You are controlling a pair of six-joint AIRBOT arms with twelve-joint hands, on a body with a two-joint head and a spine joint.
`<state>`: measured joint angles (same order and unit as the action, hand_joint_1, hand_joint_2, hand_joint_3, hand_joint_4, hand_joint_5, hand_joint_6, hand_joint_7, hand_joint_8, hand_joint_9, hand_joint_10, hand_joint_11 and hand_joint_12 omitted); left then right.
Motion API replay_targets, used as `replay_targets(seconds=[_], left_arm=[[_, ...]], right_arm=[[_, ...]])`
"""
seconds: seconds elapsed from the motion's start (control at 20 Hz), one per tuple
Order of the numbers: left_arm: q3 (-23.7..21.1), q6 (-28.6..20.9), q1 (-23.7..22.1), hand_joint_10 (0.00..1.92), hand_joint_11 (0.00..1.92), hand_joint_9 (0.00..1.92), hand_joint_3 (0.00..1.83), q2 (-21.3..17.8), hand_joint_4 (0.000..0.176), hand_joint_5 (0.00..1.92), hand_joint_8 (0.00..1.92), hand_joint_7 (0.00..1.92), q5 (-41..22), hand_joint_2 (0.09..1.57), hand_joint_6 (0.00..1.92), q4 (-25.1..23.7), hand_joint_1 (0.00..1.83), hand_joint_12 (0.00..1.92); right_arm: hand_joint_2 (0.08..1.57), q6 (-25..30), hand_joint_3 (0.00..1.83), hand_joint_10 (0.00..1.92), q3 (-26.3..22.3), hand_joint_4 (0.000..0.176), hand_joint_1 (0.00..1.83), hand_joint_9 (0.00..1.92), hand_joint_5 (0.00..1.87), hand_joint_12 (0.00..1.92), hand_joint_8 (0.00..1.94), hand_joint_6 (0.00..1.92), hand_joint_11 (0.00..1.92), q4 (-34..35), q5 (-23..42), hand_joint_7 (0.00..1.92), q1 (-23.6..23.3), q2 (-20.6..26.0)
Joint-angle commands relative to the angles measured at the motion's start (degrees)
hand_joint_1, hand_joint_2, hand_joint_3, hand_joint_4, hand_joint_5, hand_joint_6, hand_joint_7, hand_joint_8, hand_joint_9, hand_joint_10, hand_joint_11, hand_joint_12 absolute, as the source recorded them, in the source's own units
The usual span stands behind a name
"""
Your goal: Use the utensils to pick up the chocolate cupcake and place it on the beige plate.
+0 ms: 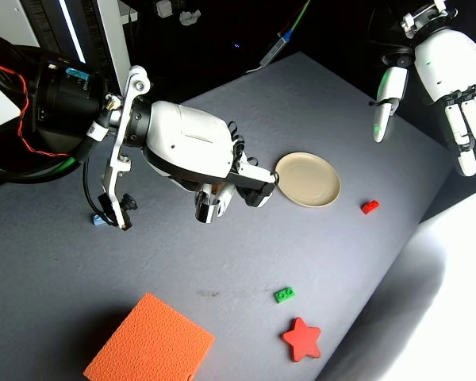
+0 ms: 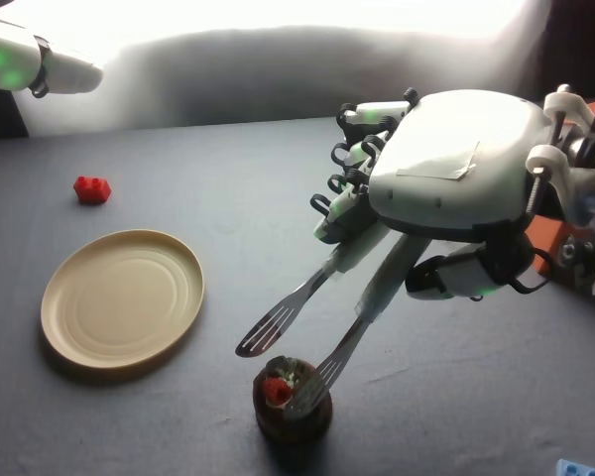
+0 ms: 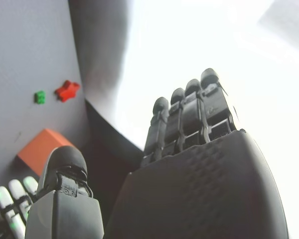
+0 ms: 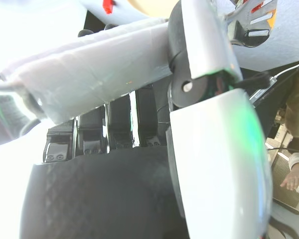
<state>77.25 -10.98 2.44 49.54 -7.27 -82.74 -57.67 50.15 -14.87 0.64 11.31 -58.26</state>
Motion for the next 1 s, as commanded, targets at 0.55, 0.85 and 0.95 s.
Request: replay_targets(seconds=[0.55, 0.85, 0.95], left_arm=[[0.4, 0.1, -0.7, 0.00, 0.00, 0.04, 0.00, -0.4, 0.000, 0.07, 0.00, 0.05, -0.2, 1.14, 0.00, 0.6, 0.14, 0.10], [0.4, 0.0, -0.7, 0.00, 0.01, 0.03, 0.00, -0.5, 0.000, 0.08, 0.00, 0.05, -0.2, 1.14, 0.00, 0.6, 0.15, 0.06], [0.4, 0.0, -0.7, 0.00, 0.00, 0.05, 0.00, -0.5, 0.000, 0.08, 0.00, 0.07, -0.3, 1.13, 0.00, 0.6, 0.15, 0.13]], right_arm=[[1.15, -0.2, 0.00, 0.57, 0.7, 0.000, 1.04, 0.49, 0.76, 1.52, 0.01, 0.01, 0.00, -0.1, 8.7, 0.77, 0.1, -0.1], [1.15, -0.5, 0.00, 0.54, 0.7, 0.000, 1.03, 0.49, 0.74, 1.46, 0.01, 0.01, 0.00, -0.1, 8.5, 0.77, 0.7, -0.1], [1.15, -0.7, 0.00, 0.54, 0.7, 0.000, 1.04, 0.49, 0.75, 1.46, 0.01, 0.01, 0.00, -0.1, 8.5, 0.78, 1.0, -0.2]])
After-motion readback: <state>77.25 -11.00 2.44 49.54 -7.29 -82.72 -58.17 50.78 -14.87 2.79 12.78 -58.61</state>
